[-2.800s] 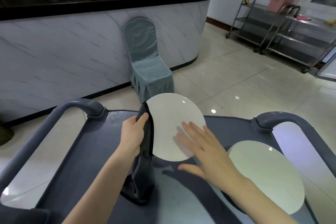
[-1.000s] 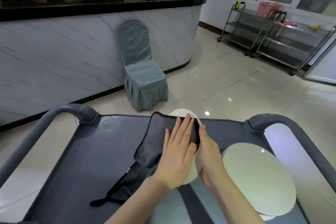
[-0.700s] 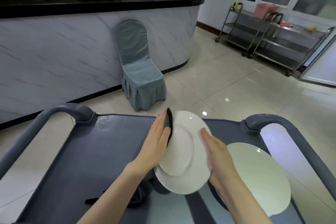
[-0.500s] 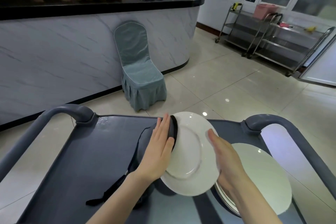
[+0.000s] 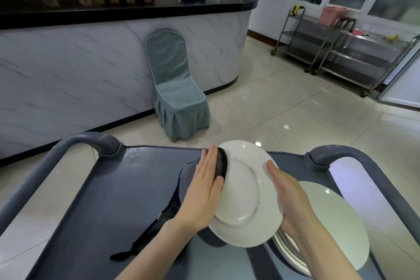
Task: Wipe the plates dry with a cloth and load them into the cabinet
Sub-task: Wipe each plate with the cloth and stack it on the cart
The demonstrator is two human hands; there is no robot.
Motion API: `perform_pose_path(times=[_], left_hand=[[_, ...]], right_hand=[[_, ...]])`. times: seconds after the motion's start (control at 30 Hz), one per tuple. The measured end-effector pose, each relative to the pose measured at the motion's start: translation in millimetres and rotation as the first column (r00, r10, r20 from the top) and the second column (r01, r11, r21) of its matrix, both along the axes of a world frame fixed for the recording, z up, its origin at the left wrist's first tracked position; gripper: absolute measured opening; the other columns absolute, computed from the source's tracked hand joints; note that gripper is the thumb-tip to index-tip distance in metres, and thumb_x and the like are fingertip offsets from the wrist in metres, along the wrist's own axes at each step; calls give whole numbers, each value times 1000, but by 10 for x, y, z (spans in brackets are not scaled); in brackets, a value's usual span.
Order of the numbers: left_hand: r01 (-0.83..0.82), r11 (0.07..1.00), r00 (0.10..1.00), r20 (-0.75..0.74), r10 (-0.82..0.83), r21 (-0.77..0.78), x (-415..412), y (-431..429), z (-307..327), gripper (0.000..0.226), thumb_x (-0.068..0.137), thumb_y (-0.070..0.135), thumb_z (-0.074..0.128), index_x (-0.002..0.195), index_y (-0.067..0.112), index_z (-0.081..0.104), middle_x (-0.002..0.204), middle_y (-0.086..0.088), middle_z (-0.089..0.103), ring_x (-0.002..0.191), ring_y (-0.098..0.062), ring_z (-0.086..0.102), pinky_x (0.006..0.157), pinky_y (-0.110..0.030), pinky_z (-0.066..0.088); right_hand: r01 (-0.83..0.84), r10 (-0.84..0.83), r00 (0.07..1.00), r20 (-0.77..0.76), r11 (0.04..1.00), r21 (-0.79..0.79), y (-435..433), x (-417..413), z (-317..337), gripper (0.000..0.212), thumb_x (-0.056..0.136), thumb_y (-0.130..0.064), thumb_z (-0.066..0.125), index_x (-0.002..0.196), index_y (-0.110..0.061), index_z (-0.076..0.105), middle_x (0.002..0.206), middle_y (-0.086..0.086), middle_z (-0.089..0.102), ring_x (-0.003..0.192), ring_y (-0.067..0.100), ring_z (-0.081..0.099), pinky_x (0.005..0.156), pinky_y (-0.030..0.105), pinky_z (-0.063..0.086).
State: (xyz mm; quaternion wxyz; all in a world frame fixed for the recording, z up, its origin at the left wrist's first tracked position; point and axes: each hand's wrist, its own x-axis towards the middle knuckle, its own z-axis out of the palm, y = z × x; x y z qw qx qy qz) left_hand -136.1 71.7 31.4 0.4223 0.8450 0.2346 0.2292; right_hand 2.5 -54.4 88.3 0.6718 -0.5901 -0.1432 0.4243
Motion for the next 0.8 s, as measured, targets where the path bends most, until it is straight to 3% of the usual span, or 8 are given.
perform_pose_path(times=[0.1, 0.2, 0.27, 0.37, 0.43, 0.53, 0.63, 0.8], left_hand=[[59, 987, 998, -20, -56, 151, 153, 3, 140, 60, 103, 22, 29, 155, 36, 0, 160, 29, -8, 147, 6, -14, 116, -12, -12], [143, 951, 989, -74, -127, 274, 229, 133, 211, 55, 107, 23, 29, 157, 29, 9, 163, 21, 0, 149, 3, -9, 121, -21, -6], [132, 966, 990, -77, -117, 224, 183, 251, 192, 54, 107, 20, 31, 157, 28, 11, 163, 21, 2, 147, 7, -7, 123, -23, 0], [-34, 998, 999, 12, 35, -55, 19, 292, 36, 55, 107, 19, 31, 156, 31, 9, 162, 23, 2, 146, 10, -2, 124, -27, 6], [-108, 980, 987, 101, 126, -168, -46, 115, -75, 54, 107, 23, 29, 154, 34, 5, 162, 24, -1, 147, 9, -4, 124, -26, 4], [-185, 980, 964, 179, 196, -78, 0, -282, -222, 55, 104, 30, 25, 155, 33, 5, 164, 20, -3, 150, 0, -8, 122, -23, -4], [-214, 977, 965, 158, 210, 13, 36, -419, -312, 59, 101, 34, 21, 157, 34, 2, 165, 19, -3, 151, -5, -7, 120, -22, -6], [-197, 959, 960, 159, 231, -201, 16, -52, -218, 62, 98, 39, 28, 155, 31, 6, 163, 22, 3, 149, 4, 3, 123, -23, 4]], right_hand=[[-63, 63, 998, 18, 998, -19, 77, -63, -10, 37, 80, -51, 69, 104, -25, 79, 111, 10, 76, 104, 26, 72, 80, 35, 55], [-42, 42, 999, -12, 999, -21, 126, -103, -21, 38, 77, -49, 65, 101, -24, 80, 112, 9, 76, 104, 24, 73, 81, 34, 55], [3, -4, 999, -54, 1000, -19, 130, -61, -31, 41, 78, -47, 65, 99, -15, 80, 111, 11, 76, 101, 25, 73, 79, 37, 54], [96, -90, 986, -141, 995, 40, 127, 57, -15, 38, 86, -43, 63, 100, -11, 79, 109, 13, 76, 97, 26, 74, 69, 36, 59], [149, -124, 967, -223, 984, 95, 162, 93, 3, 40, 93, -43, 59, 112, -12, 74, 114, 12, 74, 100, 26, 73, 74, 39, 58], [214, -157, 931, -329, 966, 147, 258, 59, -11, 47, 97, -48, 54, 123, -11, 67, 119, 12, 73, 104, 28, 72, 76, 40, 58], [247, -158, 905, -396, 951, 186, 304, -16, -66, 49, 96, -51, 53, 122, -12, 67, 119, 13, 72, 104, 30, 72, 72, 39, 60], [237, -142, 917, -373, 946, 222, 250, -130, -156, 38, 94, -48, 57, 98, -19, 82, 113, 10, 75, 100, 26, 73, 65, 36, 61]])
